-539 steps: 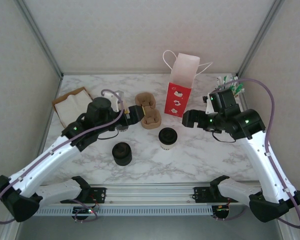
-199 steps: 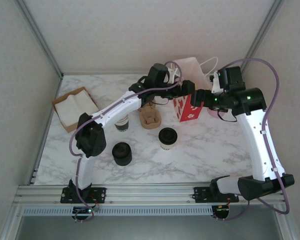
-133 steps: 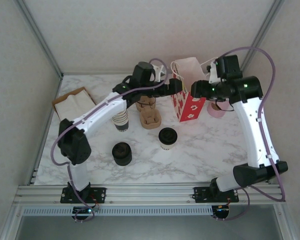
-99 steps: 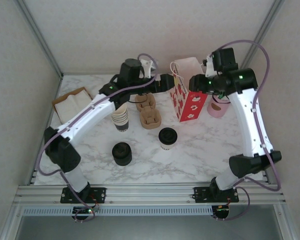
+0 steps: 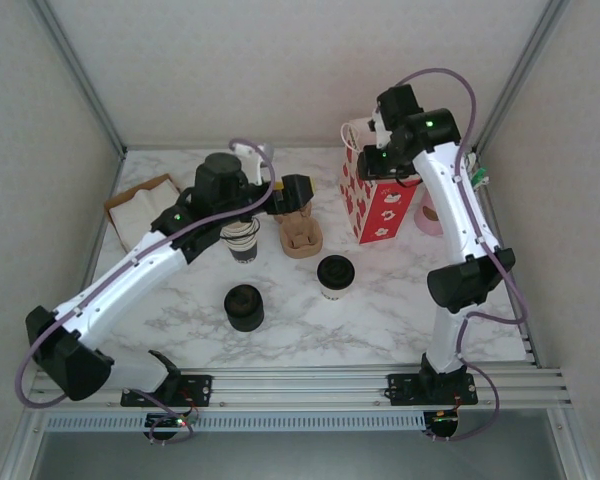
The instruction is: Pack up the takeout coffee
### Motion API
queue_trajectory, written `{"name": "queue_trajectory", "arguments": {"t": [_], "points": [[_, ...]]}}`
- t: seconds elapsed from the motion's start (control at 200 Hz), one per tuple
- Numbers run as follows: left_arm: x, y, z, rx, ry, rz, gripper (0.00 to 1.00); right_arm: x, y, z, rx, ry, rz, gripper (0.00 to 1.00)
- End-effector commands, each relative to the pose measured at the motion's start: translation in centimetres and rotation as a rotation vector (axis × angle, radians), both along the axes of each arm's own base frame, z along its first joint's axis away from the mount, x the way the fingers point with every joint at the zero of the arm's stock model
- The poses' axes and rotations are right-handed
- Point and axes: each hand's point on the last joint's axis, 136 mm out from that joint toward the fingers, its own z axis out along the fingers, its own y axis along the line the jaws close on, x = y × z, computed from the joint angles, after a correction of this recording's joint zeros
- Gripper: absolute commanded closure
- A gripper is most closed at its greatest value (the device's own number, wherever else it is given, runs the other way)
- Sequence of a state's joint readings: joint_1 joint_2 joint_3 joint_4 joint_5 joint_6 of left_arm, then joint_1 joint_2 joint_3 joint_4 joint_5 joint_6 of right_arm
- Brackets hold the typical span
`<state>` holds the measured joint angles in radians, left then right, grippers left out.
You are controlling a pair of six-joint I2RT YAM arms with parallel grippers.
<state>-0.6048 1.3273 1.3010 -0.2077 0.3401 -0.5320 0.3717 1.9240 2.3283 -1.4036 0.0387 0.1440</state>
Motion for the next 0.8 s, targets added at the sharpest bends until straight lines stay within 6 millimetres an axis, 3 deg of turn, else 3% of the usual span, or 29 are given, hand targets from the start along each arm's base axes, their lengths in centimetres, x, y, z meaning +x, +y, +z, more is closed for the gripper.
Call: {"name": "queue_trajectory", "arguments": {"t": [0.0, 0.35, 0.796], "points": [[0.5, 1.9, 0.3, -0.018, -0.041, 0.1, 0.0, 0.1, -0.6, -0.1, -0.064, -0.001, 0.006, 0.56], [0.6, 2.2, -0.2, -0.005, -0.036, 0.115, 0.0, 1.3, -0.1, -2.1, -0.11, 0.03, 0.039, 0.72], [1.4, 1.6, -0.9, 0.008, -0.018, 0.105, 0.0, 1.0, -0.2, -2.0, -0.144, 0.031, 0.049, 0.92]]}}
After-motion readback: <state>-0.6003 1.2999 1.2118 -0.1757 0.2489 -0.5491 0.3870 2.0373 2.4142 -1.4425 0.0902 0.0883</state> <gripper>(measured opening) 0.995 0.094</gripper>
